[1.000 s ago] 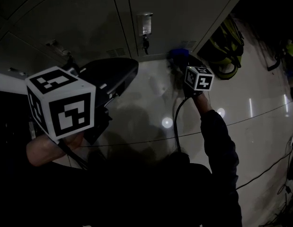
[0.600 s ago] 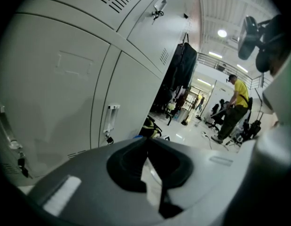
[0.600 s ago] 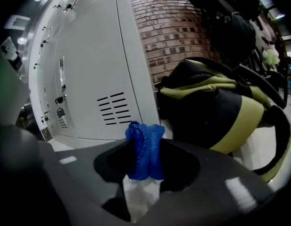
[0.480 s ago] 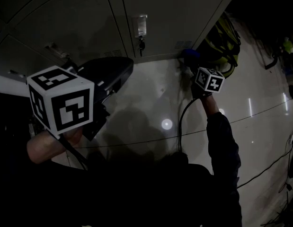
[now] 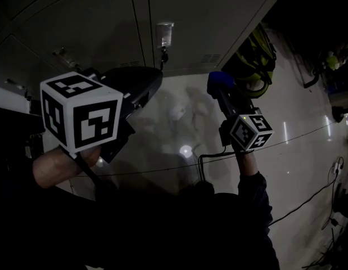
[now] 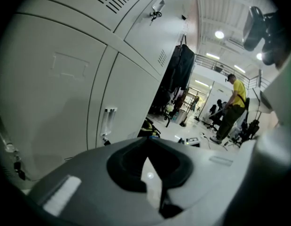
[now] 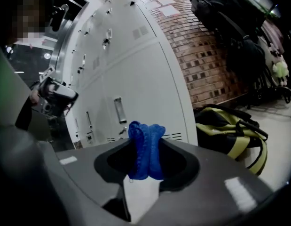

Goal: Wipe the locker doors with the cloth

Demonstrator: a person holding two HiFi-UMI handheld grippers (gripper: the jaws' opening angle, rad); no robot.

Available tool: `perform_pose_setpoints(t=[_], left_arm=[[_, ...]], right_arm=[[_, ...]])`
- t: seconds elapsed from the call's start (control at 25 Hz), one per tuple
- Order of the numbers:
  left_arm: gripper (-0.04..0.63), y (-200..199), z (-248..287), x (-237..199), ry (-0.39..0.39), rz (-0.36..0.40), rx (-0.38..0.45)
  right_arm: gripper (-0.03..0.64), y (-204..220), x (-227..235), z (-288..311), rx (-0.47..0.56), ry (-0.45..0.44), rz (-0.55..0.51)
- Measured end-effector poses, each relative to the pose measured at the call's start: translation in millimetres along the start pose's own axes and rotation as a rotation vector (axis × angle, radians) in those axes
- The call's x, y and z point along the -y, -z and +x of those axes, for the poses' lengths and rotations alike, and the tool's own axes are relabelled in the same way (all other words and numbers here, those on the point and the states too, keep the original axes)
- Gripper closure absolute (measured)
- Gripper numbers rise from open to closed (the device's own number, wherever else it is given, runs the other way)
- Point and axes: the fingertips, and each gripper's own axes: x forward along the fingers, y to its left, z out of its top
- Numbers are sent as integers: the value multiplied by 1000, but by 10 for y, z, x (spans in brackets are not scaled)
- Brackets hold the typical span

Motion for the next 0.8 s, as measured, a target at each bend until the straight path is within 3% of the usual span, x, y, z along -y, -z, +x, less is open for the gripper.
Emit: perform_pose_setpoints(t=[0.28,0.8], left_arm=[[595,-26,6,39,22,-3,10],[595,-59,6,59,30,6,21]], right_arm=[[471,-142,-405,-331,21,-39,-40],[472,-224,-459,-469,38,-41,-21]])
